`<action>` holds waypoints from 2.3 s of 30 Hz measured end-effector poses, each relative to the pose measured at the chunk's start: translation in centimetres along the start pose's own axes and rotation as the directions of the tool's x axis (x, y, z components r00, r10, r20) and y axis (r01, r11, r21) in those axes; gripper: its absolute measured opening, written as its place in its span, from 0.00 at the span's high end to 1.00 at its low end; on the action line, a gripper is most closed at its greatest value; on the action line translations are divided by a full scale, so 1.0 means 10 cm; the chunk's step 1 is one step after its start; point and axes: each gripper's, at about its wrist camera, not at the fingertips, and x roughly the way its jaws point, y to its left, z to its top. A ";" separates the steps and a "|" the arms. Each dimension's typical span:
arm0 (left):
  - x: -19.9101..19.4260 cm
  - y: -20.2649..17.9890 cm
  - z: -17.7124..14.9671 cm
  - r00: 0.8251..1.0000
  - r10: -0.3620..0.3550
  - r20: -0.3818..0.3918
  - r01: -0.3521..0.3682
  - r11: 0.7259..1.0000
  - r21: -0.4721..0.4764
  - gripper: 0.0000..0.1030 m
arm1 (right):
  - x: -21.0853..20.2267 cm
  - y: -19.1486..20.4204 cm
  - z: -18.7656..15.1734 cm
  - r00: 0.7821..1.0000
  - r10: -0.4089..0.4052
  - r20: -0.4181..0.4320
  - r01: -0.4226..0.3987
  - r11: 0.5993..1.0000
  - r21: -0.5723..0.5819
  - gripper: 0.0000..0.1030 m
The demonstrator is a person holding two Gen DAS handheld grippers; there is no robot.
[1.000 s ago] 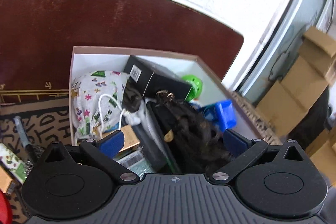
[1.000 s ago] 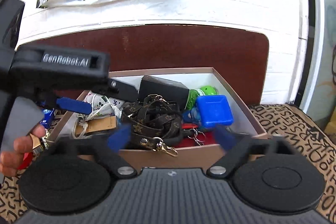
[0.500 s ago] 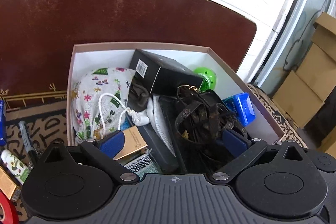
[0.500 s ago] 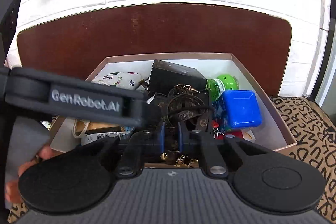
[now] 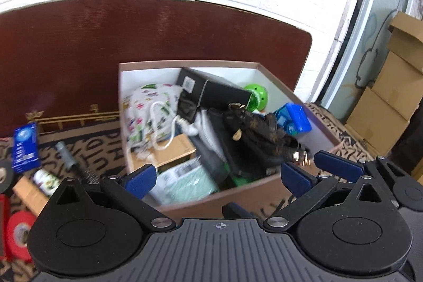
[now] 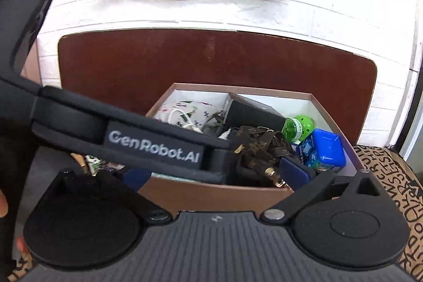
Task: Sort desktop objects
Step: 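Withdraw both grippers from the cardboard box back over the table, then close both grippers on the rim of the red tray lid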
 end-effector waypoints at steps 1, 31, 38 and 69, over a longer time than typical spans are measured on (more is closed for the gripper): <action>-0.07 0.00 -0.05 1.000 0.012 0.007 -0.012 1.000 0.011 0.00 | -0.04 0.03 -0.02 1.000 0.005 -0.002 -0.005 1.000 0.005 0.00; -1.42 1.08 -1.62 0.986 0.166 -0.001 -0.163 0.965 -0.206 0.00 | -0.57 1.52 -0.87 0.952 0.266 -0.149 -0.263 0.964 0.040 0.00; -1.47 1.55 -1.59 0.982 0.191 -0.005 -0.186 0.949 -0.254 0.00 | -0.38 1.79 -0.82 0.936 0.310 -0.167 -0.310 0.950 0.024 0.00; -1.07 3.74 -1.25 0.944 0.318 -0.086 -0.323 0.846 -0.423 0.54 | 1.17 2.65 -0.54 0.870 0.422 -0.256 -0.343 0.890 0.301 0.59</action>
